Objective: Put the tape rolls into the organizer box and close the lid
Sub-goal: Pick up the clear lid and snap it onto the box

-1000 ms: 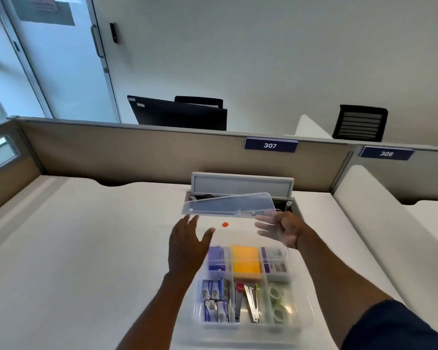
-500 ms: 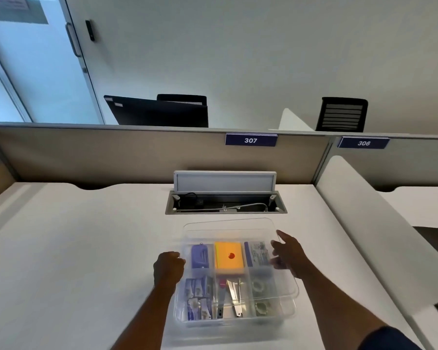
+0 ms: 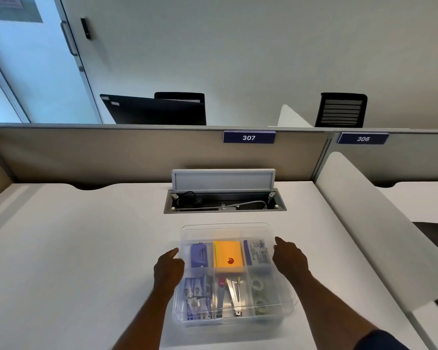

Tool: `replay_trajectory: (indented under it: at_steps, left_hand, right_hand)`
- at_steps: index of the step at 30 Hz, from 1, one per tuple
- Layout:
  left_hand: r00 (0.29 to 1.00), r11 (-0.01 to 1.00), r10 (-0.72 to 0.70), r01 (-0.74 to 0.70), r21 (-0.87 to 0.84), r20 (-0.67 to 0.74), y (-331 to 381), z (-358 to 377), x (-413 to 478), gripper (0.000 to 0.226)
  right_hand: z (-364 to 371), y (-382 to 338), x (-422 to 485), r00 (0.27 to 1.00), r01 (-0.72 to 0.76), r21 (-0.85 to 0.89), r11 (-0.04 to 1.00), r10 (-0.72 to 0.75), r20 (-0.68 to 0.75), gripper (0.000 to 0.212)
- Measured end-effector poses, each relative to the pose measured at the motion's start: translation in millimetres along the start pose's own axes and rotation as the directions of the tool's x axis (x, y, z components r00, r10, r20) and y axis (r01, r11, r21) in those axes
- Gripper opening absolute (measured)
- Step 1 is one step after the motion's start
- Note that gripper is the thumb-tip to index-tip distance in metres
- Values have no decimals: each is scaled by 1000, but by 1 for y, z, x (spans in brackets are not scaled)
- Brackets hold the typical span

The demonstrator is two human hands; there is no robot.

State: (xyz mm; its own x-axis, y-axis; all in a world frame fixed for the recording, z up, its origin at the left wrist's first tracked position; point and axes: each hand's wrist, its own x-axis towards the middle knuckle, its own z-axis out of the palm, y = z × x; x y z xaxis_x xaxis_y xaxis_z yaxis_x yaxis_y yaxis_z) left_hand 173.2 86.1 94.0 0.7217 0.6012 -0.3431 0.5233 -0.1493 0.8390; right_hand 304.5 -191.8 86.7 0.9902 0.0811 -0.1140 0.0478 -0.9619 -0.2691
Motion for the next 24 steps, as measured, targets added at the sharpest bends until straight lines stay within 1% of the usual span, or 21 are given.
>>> replay_trajectory:
  at_steps: [2, 5, 9, 13, 15, 17, 19, 21, 22, 24]
  left_hand:
    - [1000, 1000, 19, -19, 2, 19, 0, 0, 0, 44]
    - [1000, 999, 18, -18, 47, 5, -1, 3, -1, 43]
    - [999, 990, 52, -50, 134, -16, -7, 5, 0, 38]
    - [997, 987, 71, -70, 145, -1, -14, 5, 3, 29]
    - [997, 983, 71, -69, 168, -4, -17, 5, 2, 29]
    - [998, 986, 45, -37, 161, -43, -19, 7, -1, 28]
    - [997, 985, 16, -2, 171, -79, -22, 8, -7, 25]
    - [994, 985, -33, 50, 163, -102, -30, 10, -13, 41]
    - [992, 986, -66, 81, 143, -106, -34, 10, -17, 49]
    - [985, 983, -108, 125, 132, -131, -40, 11, -25, 59]
  right_hand:
    - [0, -1, -1, 1000, 8, -35, 999, -8, 4, 32]
    - [1, 1, -5, 1000, 18, -76, 997, -17, 15, 33]
    - [4, 2, -11, 1000, 21, -64, 998, -22, -6, 36]
    - [6, 4, -16, 1000, 0, -20, 1000, 0, -14, 37]
    - [7, 6, -19, 1000, -15, 2, 1000, 15, -6, 37]
    - [7, 8, -21, 999, -36, 42, 998, 35, 17, 38]
    - [7, 10, -24, 995, -93, 136, 986, 87, 50, 40]
    - [8, 16, -27, 984, -174, 244, 954, 160, 77, 40]
    - [9, 18, -30, 981, -193, 266, 944, 178, 82, 40]
    - [12, 23, -37, 986, -157, 269, 950, 137, 91, 44]
